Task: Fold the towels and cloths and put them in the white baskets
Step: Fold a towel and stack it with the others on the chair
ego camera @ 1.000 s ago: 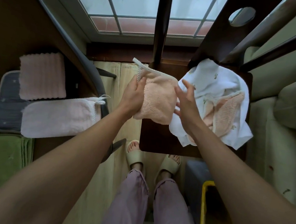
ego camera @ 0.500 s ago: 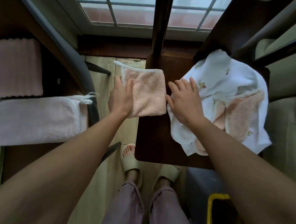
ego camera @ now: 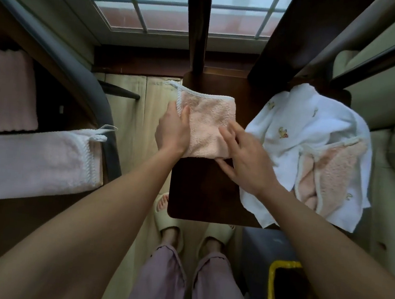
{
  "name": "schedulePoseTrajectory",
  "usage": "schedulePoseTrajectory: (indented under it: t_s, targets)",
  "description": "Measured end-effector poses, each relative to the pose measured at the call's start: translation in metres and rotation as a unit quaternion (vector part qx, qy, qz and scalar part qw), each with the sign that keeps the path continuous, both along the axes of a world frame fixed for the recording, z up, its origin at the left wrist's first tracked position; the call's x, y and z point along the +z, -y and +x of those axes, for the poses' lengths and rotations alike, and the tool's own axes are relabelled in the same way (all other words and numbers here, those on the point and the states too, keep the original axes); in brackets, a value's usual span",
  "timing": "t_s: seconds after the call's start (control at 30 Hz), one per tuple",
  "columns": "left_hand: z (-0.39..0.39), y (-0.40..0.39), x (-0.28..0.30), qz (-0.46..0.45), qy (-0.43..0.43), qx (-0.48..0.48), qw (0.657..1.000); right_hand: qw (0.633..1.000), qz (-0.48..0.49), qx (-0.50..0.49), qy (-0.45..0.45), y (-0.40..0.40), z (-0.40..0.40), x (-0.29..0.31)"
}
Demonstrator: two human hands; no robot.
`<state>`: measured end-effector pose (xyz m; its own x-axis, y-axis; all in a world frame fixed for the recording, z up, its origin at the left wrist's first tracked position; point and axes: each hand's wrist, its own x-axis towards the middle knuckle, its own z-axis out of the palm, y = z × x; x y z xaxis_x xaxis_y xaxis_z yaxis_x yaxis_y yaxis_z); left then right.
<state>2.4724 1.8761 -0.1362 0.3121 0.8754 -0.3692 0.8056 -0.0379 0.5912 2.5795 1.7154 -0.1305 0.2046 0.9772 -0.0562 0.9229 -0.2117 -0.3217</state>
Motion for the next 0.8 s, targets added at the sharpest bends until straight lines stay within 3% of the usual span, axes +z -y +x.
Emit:
schedulePoseTrajectory:
  t_s: [0.2,0.53,0.7,0.8]
  targets:
    - [0.002,-0.009,0.000,0.010,-0.006,-0.004,1.000,0.997,0.036,0.012,0.063,-0.022,-0.004,-0.007]
    - [0.006,-0.018,-0.008,0.044,-0.007,-0.024,0.999,0.986,-0.027,0.068,0.147,-0.022,0.008,-0.015]
    - [0.016,-0.013,-0.006,0.065,0.006,-0.063,0.996,0.986,-0.126,0.017,0.109,-0.017,-0.001,-0.008]
    - [0.010,-0.014,-0.005,0.056,0.035,-0.083,0.994,0.993,-0.088,-0.005,0.080,-0.018,0.004,0.007]
